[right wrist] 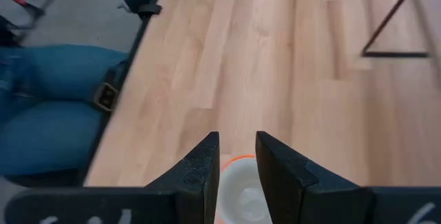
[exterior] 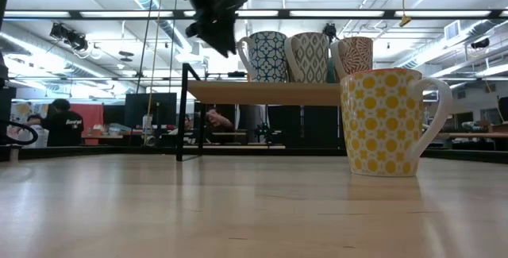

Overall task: Place coffee mugs
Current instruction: Put the pink mug on the shelf

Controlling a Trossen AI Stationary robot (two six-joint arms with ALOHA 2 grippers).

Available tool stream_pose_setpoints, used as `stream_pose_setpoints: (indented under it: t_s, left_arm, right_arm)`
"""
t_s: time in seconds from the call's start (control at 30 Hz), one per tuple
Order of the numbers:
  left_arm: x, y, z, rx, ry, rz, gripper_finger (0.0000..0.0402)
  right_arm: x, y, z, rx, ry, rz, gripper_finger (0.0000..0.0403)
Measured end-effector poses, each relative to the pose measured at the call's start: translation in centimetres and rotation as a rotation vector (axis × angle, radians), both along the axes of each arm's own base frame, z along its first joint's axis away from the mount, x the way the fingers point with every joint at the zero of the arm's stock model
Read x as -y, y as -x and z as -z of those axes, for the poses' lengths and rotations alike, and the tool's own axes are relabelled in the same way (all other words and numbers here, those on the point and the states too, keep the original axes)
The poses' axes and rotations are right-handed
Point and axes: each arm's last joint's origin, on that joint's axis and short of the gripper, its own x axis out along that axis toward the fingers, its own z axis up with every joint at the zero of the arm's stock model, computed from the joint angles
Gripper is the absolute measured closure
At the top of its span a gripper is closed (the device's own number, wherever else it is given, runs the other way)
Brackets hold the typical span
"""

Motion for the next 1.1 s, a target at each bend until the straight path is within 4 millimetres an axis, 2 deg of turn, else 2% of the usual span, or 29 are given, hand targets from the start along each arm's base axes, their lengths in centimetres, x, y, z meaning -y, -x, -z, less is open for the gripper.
stream_pose_setpoints:
  t_s: [0.13,0.3,0.8,0.97,1.1]
  left_arm:
    - [0.4,1.2,0.7,-0.146,0.046,0.002,0.0248]
    - [1.6,2.2,1.2,-0.288,0.079,0.027,0.0248]
    - [9.7,0.7,1.2,-0.288,-0.004,0.24,0.0248]
    - [11.8,0.2,1.0,-0.232,-0.02,0.298,0.0248]
    - [13.1,-0.1,0.8,-0.192,-0.027,0.335,0.0248]
  right_arm:
    - [-0.5,0.1,0.0,-0.029,-0.089,-0.006,0.0302]
    - [-2.0,0.6,0.0,-0.062,-0.155,-0.003,0.0302]
    - [-7.6,3.7,0.6,-0.183,-0.259,0.161,0.0302]
    - [-9.1,4.9,2.4,-0.283,-0.313,0.195,0.0302]
    - [-9.8,5.9,4.9,-0.364,-0.265,0.182,0.0302]
